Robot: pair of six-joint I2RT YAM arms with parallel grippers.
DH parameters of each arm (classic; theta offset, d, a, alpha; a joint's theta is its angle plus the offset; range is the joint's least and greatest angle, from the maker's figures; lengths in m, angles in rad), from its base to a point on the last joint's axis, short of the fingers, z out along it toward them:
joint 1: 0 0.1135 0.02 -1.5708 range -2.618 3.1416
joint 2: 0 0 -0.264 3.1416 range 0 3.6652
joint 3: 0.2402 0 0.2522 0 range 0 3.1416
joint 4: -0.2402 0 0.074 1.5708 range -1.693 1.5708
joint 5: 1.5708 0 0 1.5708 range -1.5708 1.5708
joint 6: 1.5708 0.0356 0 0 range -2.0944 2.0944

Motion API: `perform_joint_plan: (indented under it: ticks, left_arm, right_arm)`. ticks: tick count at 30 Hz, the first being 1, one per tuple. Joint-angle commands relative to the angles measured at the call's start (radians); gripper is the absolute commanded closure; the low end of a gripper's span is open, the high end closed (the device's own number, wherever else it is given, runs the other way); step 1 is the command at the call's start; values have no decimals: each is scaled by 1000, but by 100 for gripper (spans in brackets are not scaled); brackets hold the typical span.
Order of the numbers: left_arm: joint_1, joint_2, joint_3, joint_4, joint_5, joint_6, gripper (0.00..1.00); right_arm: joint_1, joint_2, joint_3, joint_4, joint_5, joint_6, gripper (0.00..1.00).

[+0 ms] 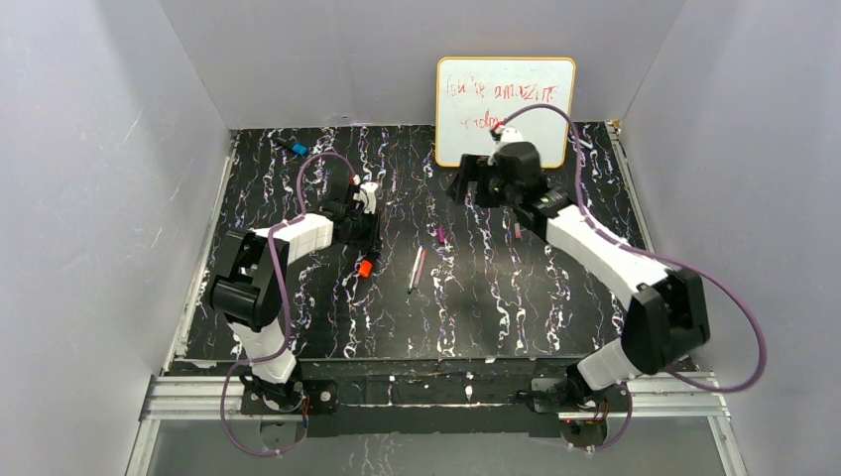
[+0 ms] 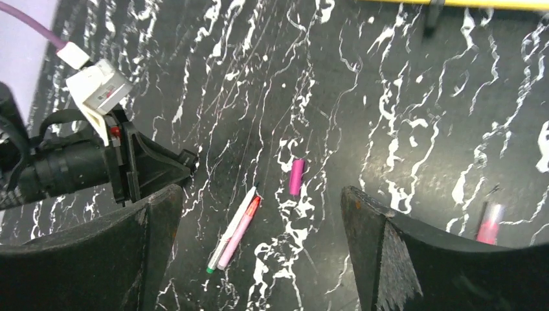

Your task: Insert the pens into the pen caps

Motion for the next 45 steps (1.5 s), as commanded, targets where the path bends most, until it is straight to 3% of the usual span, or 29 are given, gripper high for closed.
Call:
perform_joint_plan:
  ticks: [1, 4, 5, 6, 7, 8, 14, 25, 33, 45]
  left_arm:
    - [3, 12, 11, -89, -60, 26, 71]
    - [2, 6, 13, -95, -64, 25, 62]
    - [2, -1, 15, -99, -65, 25, 33]
    - [3, -10, 21, -110, -68, 28, 20]
    - [2, -22, 28, -124, -74, 34, 14]
    - [5, -43, 32, -133, -83, 39, 13]
    - [73, -158, 13, -116, -104, -17, 3]
    - [165, -251, -39, -60, -67, -84, 7]
    - [169, -270, -44, -52, -48, -96, 7]
    - [168, -270, -46, -58, -44, -91, 7]
  right_arm:
    - [127, 143, 240, -335, 236, 95, 1]
    - [206, 306, 410, -502, 265, 162, 10]
    - [223, 348, 453, -536, 272, 187, 16]
    - [232, 380, 491, -572, 286, 212, 25]
    - [236, 409, 523, -600, 301, 248, 38]
    - [236, 430, 545, -619, 306, 273, 45]
    - [241, 501, 665, -720, 298, 368, 51]
    - [327, 659, 827, -952, 375, 618, 53]
    - [336, 668, 706, -868, 295, 695, 62]
    - [330, 786, 763, -810, 284, 675, 64]
